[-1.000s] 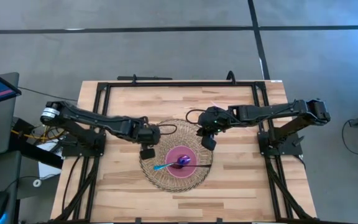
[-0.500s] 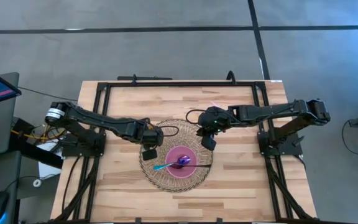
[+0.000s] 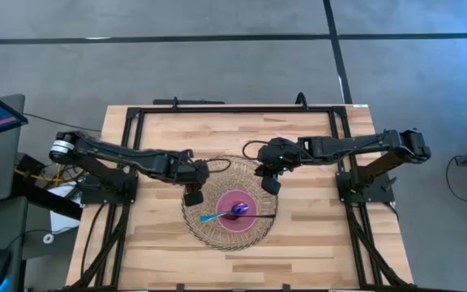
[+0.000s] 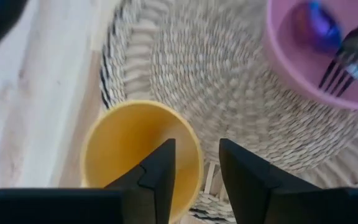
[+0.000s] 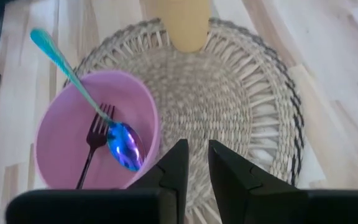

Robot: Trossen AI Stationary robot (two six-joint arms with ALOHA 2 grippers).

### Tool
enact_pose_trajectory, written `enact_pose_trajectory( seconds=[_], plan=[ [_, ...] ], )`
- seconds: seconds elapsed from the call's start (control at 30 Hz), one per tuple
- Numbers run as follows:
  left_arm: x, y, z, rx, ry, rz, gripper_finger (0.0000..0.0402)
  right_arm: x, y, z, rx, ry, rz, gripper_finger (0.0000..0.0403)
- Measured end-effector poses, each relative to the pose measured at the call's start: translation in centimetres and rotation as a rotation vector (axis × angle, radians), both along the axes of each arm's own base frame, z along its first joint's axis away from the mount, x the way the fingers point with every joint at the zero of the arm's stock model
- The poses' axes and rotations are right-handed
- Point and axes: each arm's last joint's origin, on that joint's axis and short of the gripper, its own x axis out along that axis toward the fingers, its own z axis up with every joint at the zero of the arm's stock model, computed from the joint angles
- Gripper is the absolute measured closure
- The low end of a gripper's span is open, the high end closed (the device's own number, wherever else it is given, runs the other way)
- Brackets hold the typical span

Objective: Pick & Place Utensil
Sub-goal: Put the pink straw into the yellow cup on the brown mat

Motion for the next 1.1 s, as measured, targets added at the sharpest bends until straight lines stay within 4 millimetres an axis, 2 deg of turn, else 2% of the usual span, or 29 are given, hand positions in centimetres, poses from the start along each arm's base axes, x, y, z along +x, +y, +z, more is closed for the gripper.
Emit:
enact_pose_trajectory(
  seconds=[0.27, 0.5, 0.6, 0.8, 1.1],
  plan=[
    [-2.9, 0.6, 3.9, -0.030, -0.225, 0.011, 0.0281, -0.1, -0.5, 0.0, -0.025, 0.008, -0.027, 0.0323],
    [-4.9, 0.9, 6.1, -0.056, -0.376, 0.015, 0.0284, -1.7, -2.8, -1.1, -0.133, 0.196, -0.222, 0.0270],
    [-5.3, 1.0, 6.4, -0.059, -0.394, 0.014, 0.0286, -3.0, -4.2, -1.9, -0.139, 0.319, -0.369, 0.0243],
    [-5.3, 1.0, 6.4, -0.061, -0.394, 0.012, 0.0286, -6.5, -6.5, -4.7, -0.078, 0.571, -0.564, 0.0197],
    [-4.9, 0.9, 6.1, -0.059, -0.380, 0.011, 0.0287, -9.7, -8.5, -8.6, 0.003, 0.690, -0.699, 0.0191]
  ],
)
